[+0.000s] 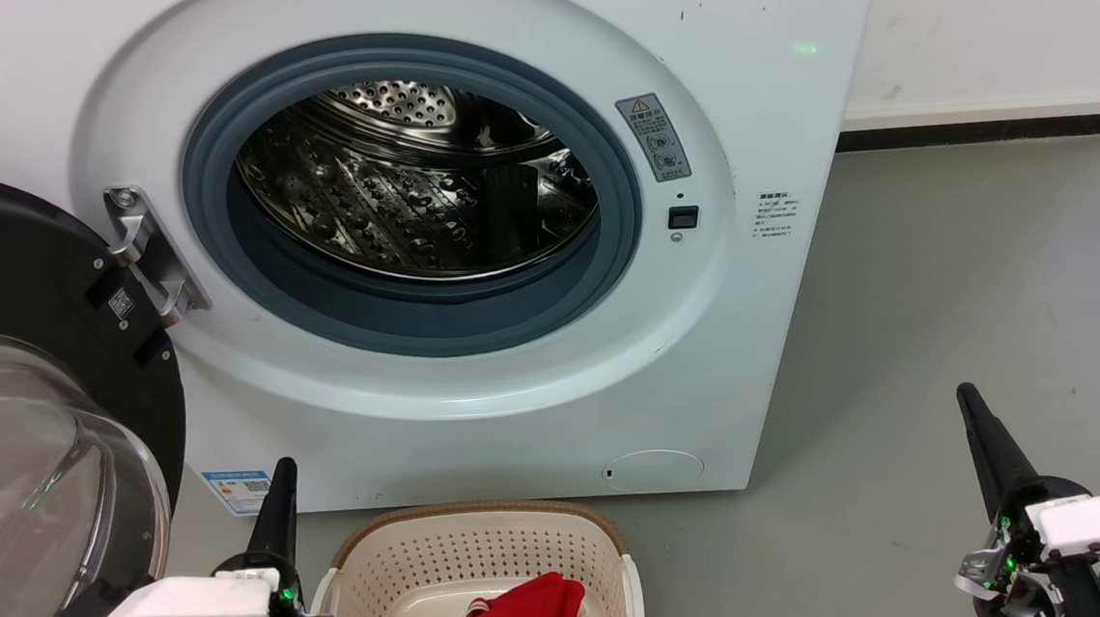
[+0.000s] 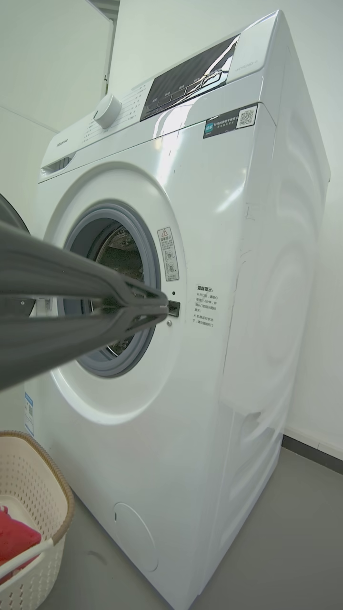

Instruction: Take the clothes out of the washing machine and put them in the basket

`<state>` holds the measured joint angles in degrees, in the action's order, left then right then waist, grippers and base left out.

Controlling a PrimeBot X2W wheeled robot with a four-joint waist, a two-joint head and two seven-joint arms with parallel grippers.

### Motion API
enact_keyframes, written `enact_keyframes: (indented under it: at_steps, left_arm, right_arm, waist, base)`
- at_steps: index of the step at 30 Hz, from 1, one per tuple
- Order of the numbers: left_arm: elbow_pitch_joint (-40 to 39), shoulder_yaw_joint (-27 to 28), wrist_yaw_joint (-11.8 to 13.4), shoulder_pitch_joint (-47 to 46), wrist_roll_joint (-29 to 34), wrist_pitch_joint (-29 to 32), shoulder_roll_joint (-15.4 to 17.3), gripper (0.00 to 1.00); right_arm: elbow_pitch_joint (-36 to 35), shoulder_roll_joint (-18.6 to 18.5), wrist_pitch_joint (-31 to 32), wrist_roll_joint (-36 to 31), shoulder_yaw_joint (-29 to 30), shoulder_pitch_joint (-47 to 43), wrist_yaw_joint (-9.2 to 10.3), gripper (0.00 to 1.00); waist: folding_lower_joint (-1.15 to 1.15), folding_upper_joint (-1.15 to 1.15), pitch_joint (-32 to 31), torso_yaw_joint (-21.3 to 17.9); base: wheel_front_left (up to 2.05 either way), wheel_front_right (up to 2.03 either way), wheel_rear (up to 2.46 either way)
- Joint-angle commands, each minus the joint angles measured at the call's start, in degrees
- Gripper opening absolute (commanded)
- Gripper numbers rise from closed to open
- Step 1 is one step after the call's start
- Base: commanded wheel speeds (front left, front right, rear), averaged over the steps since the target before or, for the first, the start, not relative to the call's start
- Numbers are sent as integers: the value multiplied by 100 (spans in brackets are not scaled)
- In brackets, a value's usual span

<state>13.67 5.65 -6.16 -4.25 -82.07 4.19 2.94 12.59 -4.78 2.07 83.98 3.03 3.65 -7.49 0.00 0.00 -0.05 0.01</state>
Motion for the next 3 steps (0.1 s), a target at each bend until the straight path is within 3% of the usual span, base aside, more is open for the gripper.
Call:
enact_keyframes:
  at_steps: [1,3]
  left_arm:
    - [1,19,-49,-121,-151,37,-6,0]
    - [6,28,-58,-122,-240,64,-6,0]
  right_arm:
    - [13,0,35,157,21,158,-1,0]
    - [24,3,58,249,31,170,-1,0]
  waist:
    - [0,0,2,0]
    - [0,0,4,0]
  base:
    - [0,0,0]
    - [0,0,0]
